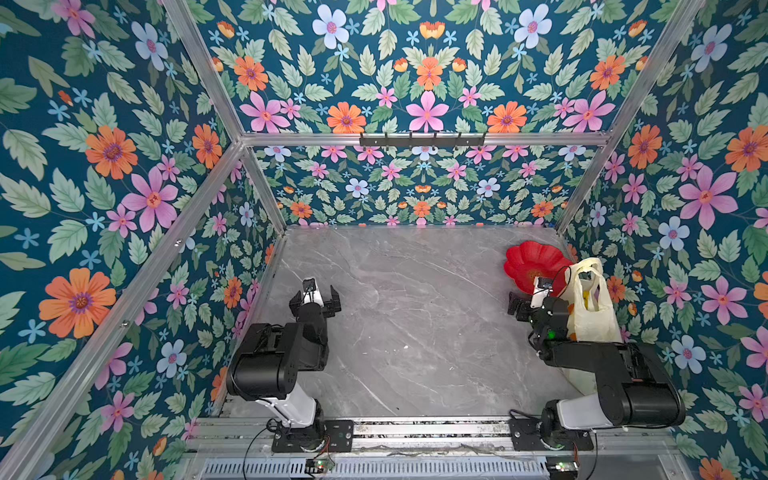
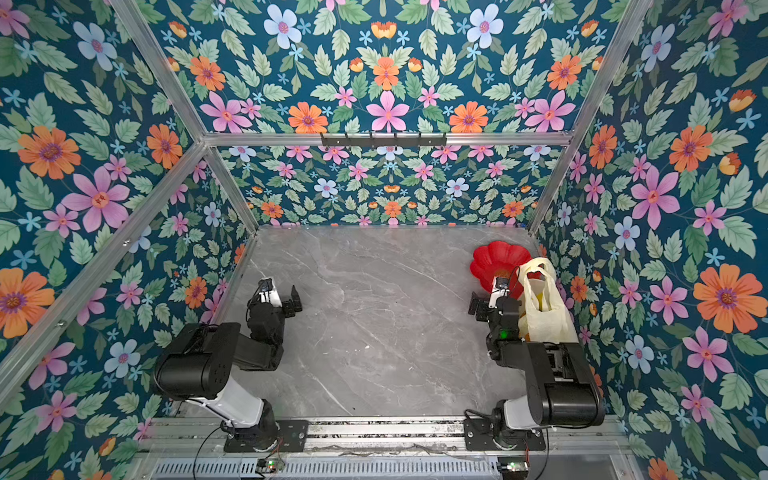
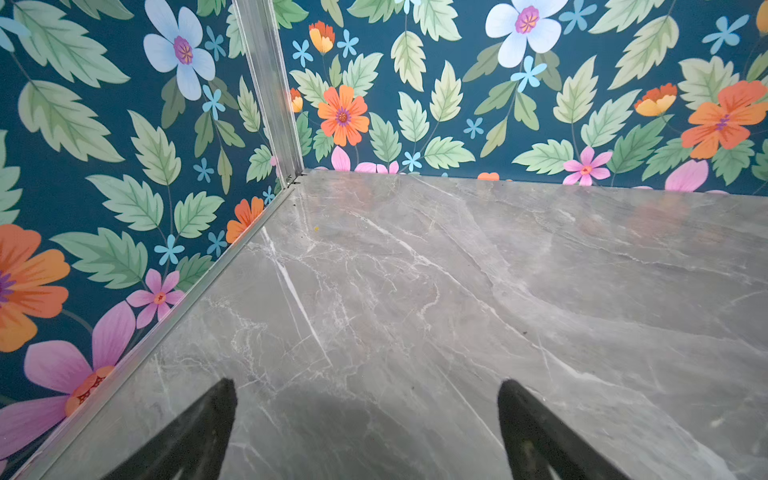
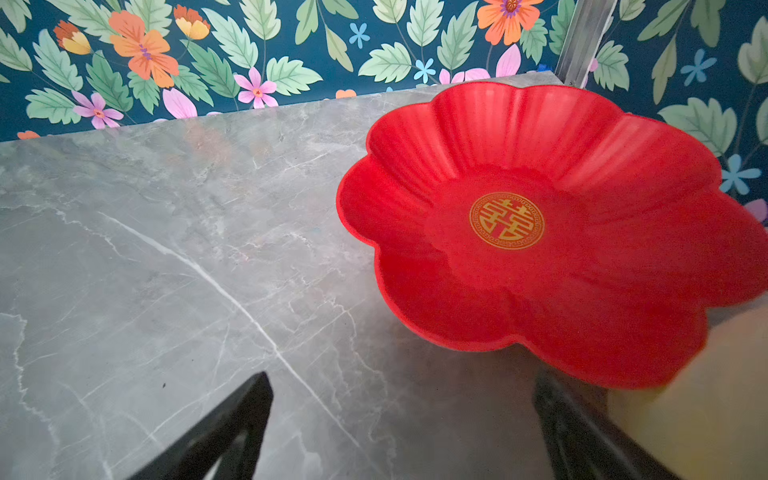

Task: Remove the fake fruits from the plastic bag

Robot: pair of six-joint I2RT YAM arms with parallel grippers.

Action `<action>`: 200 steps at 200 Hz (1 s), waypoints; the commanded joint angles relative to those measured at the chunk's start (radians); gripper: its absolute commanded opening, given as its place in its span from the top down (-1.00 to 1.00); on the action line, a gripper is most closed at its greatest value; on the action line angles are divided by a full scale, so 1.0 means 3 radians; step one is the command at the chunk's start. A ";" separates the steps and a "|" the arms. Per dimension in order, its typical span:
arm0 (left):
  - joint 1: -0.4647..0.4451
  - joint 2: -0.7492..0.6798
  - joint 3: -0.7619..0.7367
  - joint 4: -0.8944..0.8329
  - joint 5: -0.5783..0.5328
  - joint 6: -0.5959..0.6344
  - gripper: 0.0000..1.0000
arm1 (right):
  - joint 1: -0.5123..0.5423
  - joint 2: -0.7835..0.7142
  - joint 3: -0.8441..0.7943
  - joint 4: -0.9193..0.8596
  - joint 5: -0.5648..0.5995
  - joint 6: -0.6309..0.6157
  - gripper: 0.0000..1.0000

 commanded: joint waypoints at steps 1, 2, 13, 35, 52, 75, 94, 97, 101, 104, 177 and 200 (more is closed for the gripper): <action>0.0008 -0.0003 -0.0002 0.0040 0.0024 -0.0002 -1.00 | 0.0003 0.0005 0.0020 0.0101 -0.0008 -0.0026 -0.99; 0.0008 -0.0005 -0.0002 0.0041 0.0024 -0.0001 -1.00 | 0.0003 0.0005 0.0017 0.0101 -0.0008 -0.0026 -0.99; 0.0008 -0.0006 -0.0001 0.0042 0.0024 -0.0001 -1.00 | 0.0004 0.0007 0.0017 0.0096 -0.0008 -0.0021 -0.99; 0.0008 -0.0003 -0.0002 0.0042 0.0023 -0.0001 -1.00 | 0.0004 0.0004 0.0015 0.0096 -0.0008 -0.0021 -0.99; 0.0008 -0.0005 0.0002 0.0042 0.0024 -0.0001 -1.00 | 0.0003 0.0007 0.0019 0.0096 -0.0013 -0.0026 -0.99; 0.0008 0.0000 0.0005 0.0032 0.0043 -0.0008 -1.00 | 0.0003 0.0006 0.0020 0.0096 -0.0018 -0.0021 -0.99; 0.0012 -0.0005 0.0004 0.0032 0.0048 -0.0011 -1.00 | 0.0004 0.0004 0.0015 0.0097 -0.0013 -0.0024 -0.99; 0.0009 -0.0003 0.0003 0.0032 0.0049 -0.0011 -1.00 | 0.0003 0.0006 0.0018 0.0096 -0.0013 -0.0023 -0.99; 0.0012 -0.0002 0.0003 0.0032 0.0047 -0.0011 -1.00 | 0.0005 0.0007 0.0015 0.0093 -0.0014 -0.0021 -0.99; 0.0013 -0.0005 0.0003 0.0032 0.0049 -0.0012 -1.00 | 0.0003 0.0005 0.0019 0.0096 -0.0013 -0.0017 -0.99; 0.0023 -0.0002 0.0007 0.0021 0.0065 -0.0016 -1.00 | 0.0005 0.0007 0.0020 0.0091 -0.0018 -0.0019 -0.99; 0.0023 -0.0012 -0.0016 0.0063 0.0057 -0.0008 -1.00 | 0.0003 0.0000 0.0010 0.0110 -0.0020 -0.0029 -0.99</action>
